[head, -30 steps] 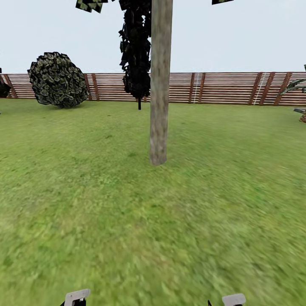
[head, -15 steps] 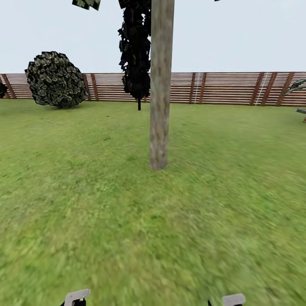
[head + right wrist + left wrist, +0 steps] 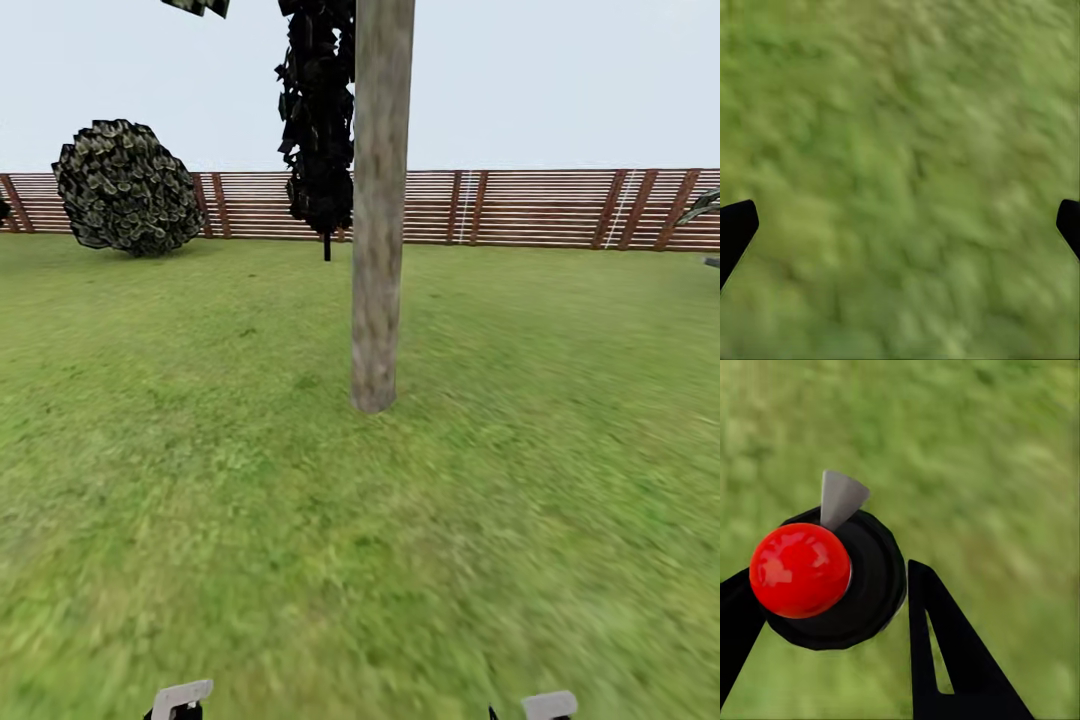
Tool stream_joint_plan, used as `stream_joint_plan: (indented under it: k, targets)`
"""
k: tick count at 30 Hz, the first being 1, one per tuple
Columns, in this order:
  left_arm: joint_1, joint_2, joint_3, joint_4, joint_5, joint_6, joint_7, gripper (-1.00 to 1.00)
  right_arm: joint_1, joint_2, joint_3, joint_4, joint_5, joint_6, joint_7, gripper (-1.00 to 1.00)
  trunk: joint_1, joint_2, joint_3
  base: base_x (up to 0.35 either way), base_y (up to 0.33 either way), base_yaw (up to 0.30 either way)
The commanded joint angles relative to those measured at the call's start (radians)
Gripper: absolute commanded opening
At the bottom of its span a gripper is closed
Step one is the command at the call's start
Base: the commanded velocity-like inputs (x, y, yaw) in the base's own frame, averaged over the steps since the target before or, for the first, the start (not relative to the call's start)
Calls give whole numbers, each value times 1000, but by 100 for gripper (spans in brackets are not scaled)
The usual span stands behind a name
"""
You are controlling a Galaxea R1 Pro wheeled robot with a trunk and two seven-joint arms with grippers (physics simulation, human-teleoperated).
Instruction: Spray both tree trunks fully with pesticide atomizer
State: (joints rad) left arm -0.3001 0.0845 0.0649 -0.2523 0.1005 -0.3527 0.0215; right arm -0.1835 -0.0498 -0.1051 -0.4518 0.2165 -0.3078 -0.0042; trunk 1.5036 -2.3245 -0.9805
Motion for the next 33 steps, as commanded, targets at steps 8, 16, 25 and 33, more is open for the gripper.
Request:
stream_joint_plan:
  k: [8,16,25,33]
  targets:
    - [-1,0,-2,1,10,-3,-1,-100,-1,1,-5,1,10,-4,0,100,0,0,-1,339,0,-149]
    - [-1,0,-2,1,10,-3,-1,-100,-1,1,-7,1,11,-4,0,100,0,0,-1,339,0,-40]
    - [-1,0,-2,1,10,-3,-1,-100,-1,1,-8,1,11,-4,-1,100,0,0,-1,339,0,-1]
    - [-1,0,-2,1,10,-3,-1,-100,-1,1,-8,1,10,-4,-1,100,0,0,-1,339,0,0]
